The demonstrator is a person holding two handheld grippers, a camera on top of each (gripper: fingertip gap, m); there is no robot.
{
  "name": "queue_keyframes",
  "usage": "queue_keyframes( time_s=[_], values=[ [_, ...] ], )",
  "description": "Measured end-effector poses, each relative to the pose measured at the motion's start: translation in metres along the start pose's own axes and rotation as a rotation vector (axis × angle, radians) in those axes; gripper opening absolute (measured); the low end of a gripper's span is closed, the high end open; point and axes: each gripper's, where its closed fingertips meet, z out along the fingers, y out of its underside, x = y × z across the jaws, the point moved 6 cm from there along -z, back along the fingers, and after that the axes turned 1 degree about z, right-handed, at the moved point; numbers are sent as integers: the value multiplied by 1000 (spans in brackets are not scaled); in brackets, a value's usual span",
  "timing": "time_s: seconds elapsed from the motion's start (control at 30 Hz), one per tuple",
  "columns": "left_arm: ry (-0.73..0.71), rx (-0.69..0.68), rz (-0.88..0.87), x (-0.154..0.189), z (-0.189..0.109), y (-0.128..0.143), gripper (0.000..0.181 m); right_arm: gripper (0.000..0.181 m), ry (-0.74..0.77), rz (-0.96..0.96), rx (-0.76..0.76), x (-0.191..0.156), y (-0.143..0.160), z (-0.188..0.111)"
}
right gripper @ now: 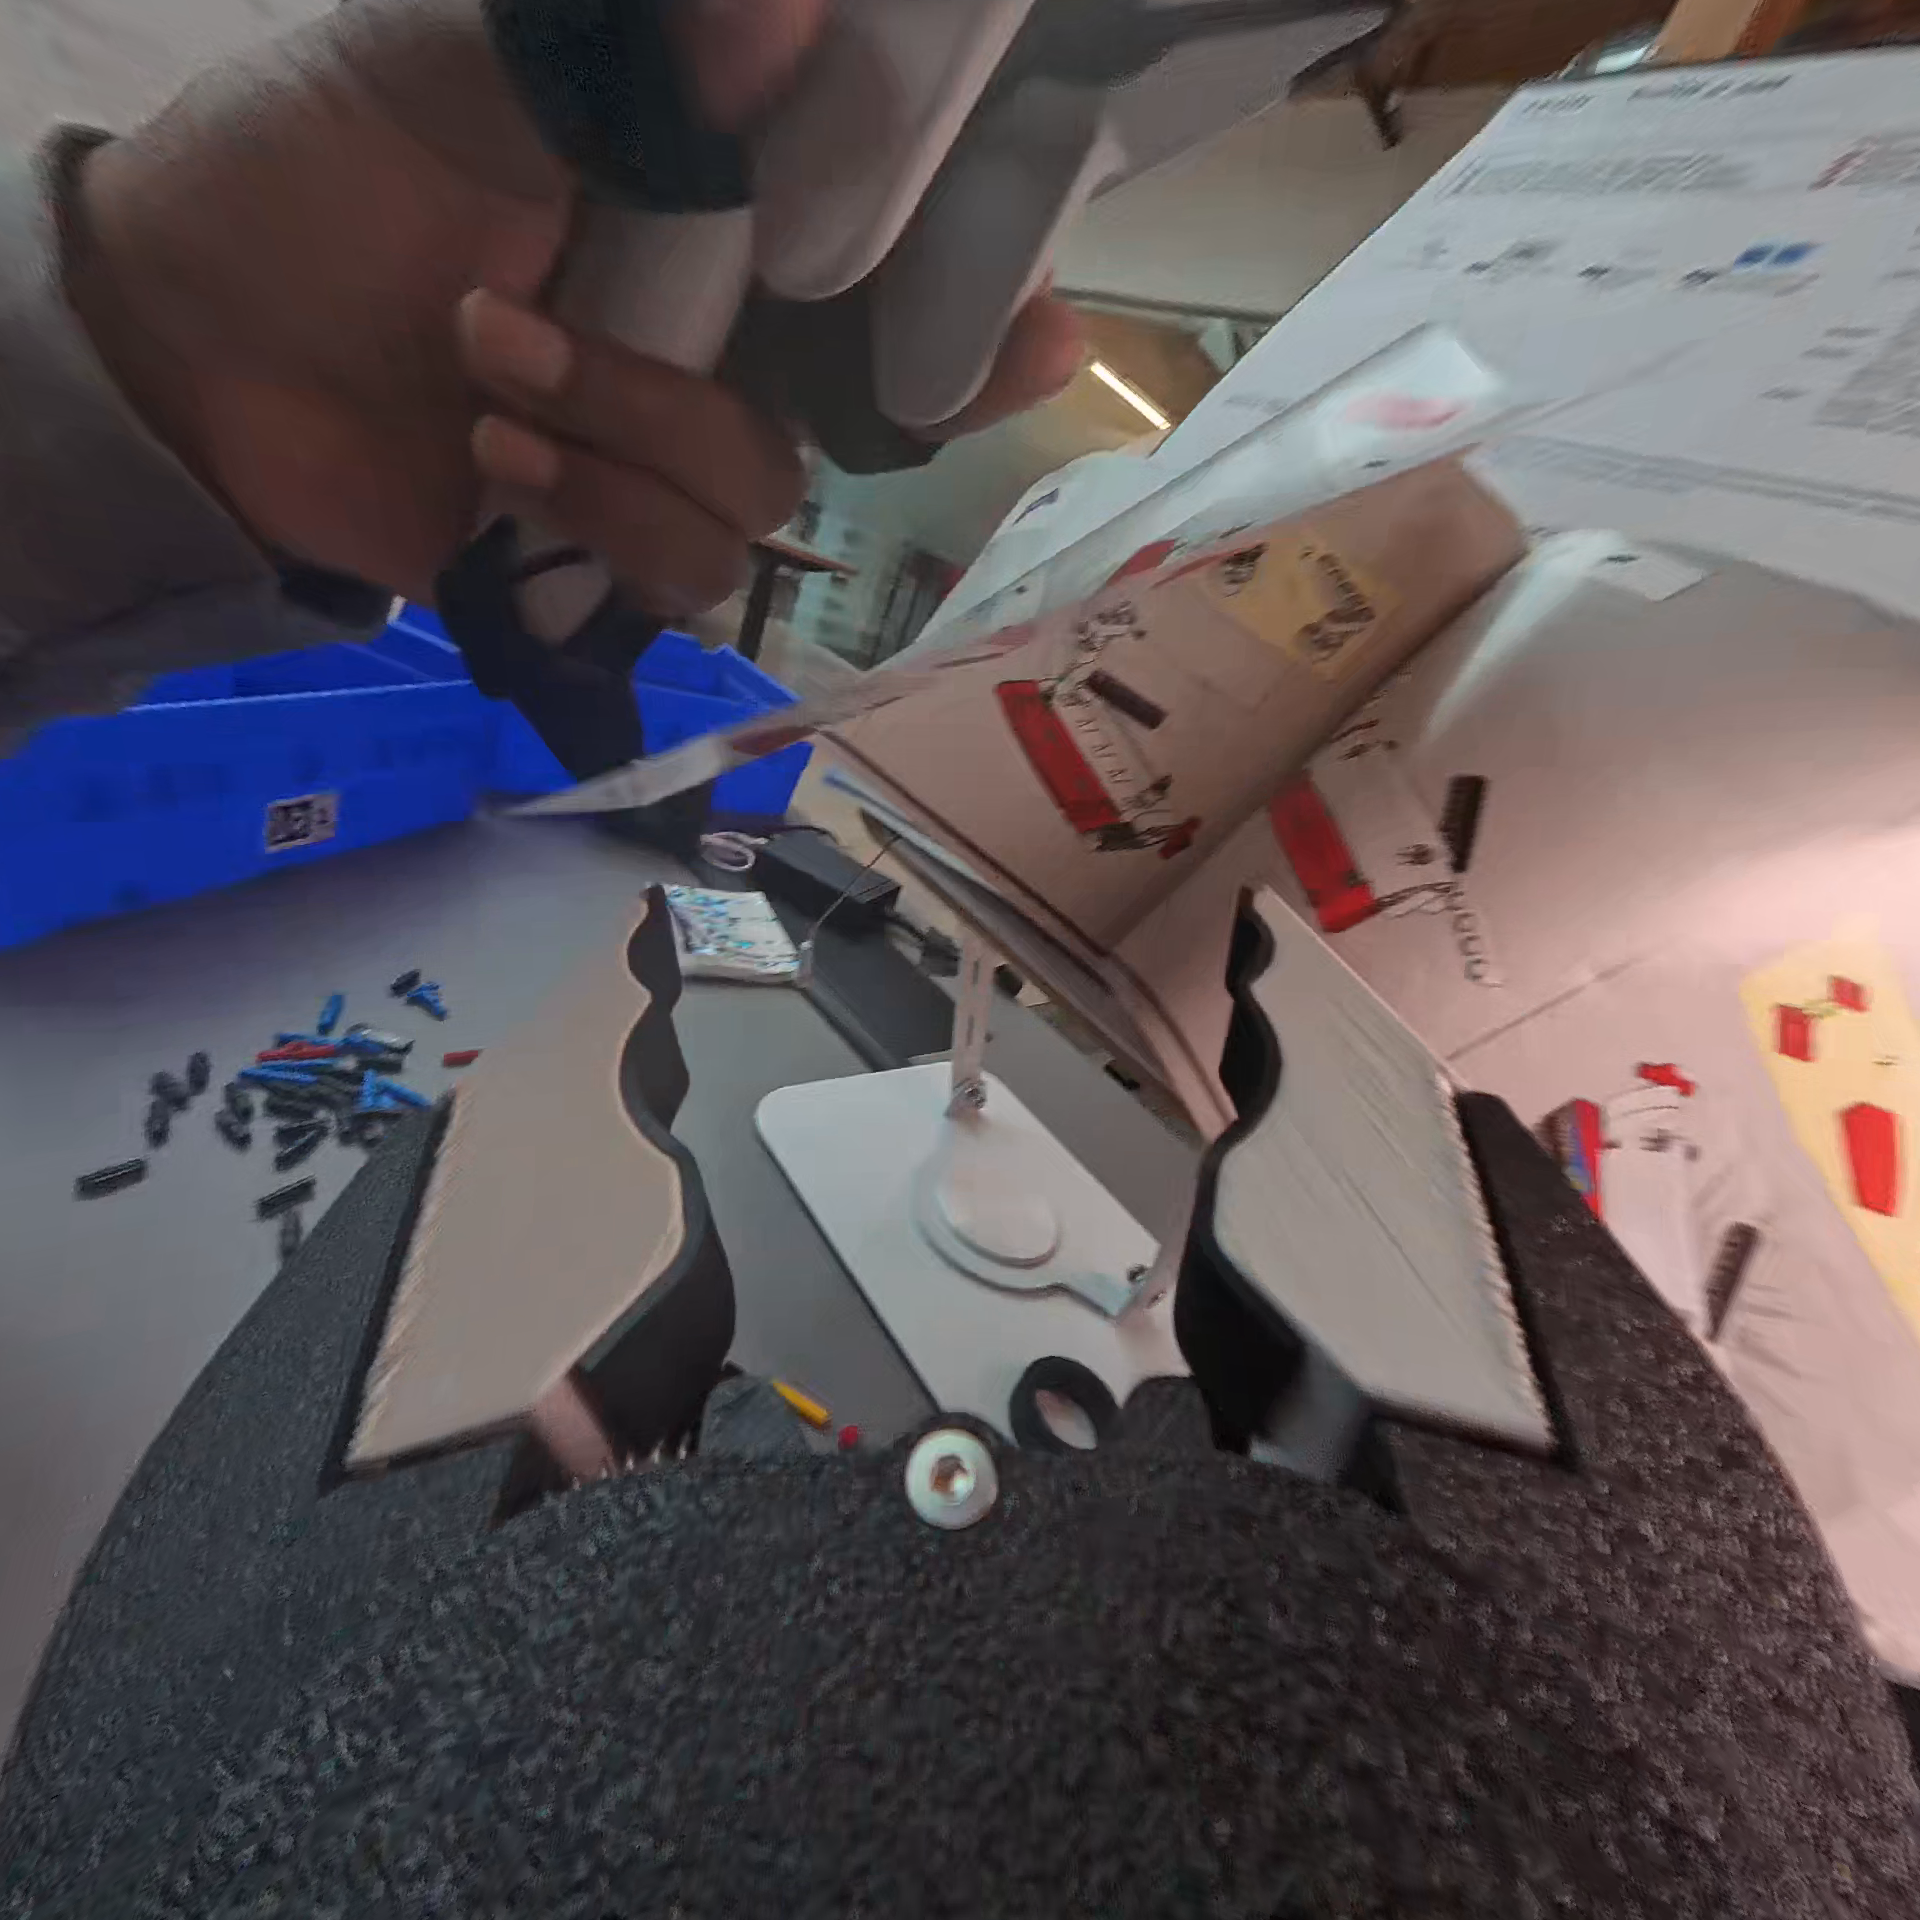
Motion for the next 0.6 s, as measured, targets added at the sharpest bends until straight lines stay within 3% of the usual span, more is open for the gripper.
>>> queue_keyframes(
  time_s=[0.07,0.17,0.2,0.23,0.27,0.3,0.47,0.6],
  values=[
    [-4,-9,-1,-1,2,4,0,118,-79,77,-24,-14,7,7],
    [-12,-24,4,-4,5,10,0,120,-197,316,20,-29,-3,19],
    [-16,-27,3,-6,5,12,0,107,-212,425,47,-28,-8,23],
    [-19,-25,-2,-8,5,12,0,78,-190,513,48,-22,-9,28],
    [-23,-17,-7,-9,4,11,0,26,-185,569,41,-16,-9,31],
    [-28,-6,-8,-9,2,9,0,0,-165,601,63,-10,-9,32],
    [-69,13,34,-12,-15,-1,0,0,-73,595,29,11,-3,28],
    [-137,-20,75,-22,-30,0,0,0,99,600,7,52,4,3]
  ],
)
